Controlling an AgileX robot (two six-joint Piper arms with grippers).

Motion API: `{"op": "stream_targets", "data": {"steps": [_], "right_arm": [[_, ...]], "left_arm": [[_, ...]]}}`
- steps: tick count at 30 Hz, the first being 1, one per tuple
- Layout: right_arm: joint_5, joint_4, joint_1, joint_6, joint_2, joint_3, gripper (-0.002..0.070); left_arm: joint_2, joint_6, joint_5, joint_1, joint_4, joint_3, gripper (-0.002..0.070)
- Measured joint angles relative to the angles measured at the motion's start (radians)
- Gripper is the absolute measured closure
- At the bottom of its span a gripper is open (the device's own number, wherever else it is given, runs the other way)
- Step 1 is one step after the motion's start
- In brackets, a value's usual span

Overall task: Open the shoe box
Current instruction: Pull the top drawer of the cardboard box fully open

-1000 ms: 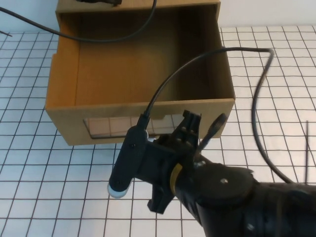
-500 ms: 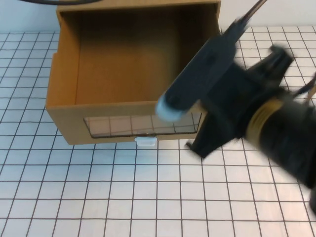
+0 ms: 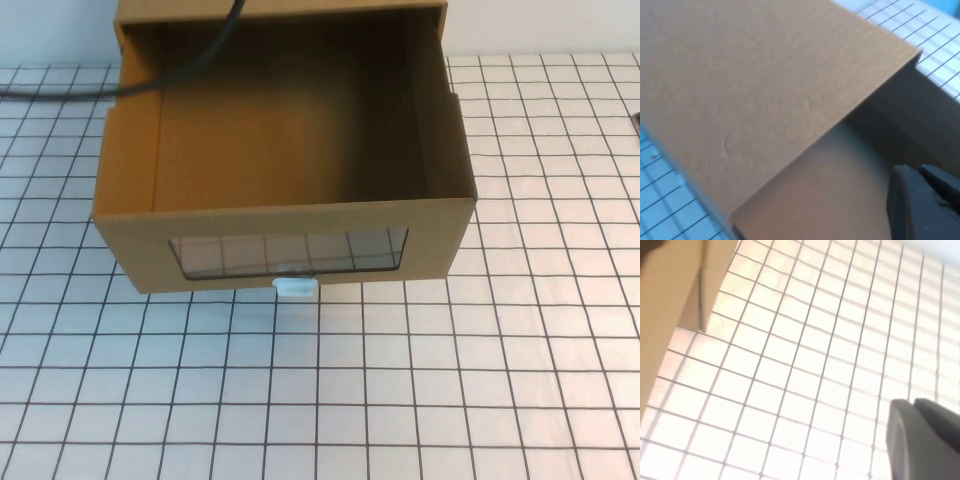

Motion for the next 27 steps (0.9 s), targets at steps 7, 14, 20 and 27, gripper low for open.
{"op": "stream_targets", "data": {"steps": [7,14,20,27], "right_arm": [[-0.017,0.392,-0.270,-0.266,-0.162,0.043,0.0689],[-0.173,0.541,-0.335,-0.297,-0.411,0.351,0.0689],[-0.418,0.613,-0.335,-0.299,-0.685,0.690,0.0689],[-0.552,0.656,-0.335,-0.302,-0.997,0.970,0.0689]], "left_arm": [[-0.279,0.124,-0.333,0.000,0.008,0.451,0.0677],[-0.564,0.271,-0.730,0.000,-0.116,0.903,0.0677],[-0.834,0.350,-0.990,0.000,-0.218,1.251,0.0677],[-1.193,0.358,-1.137,0.000,-0.234,1.601,0.0677]]}}
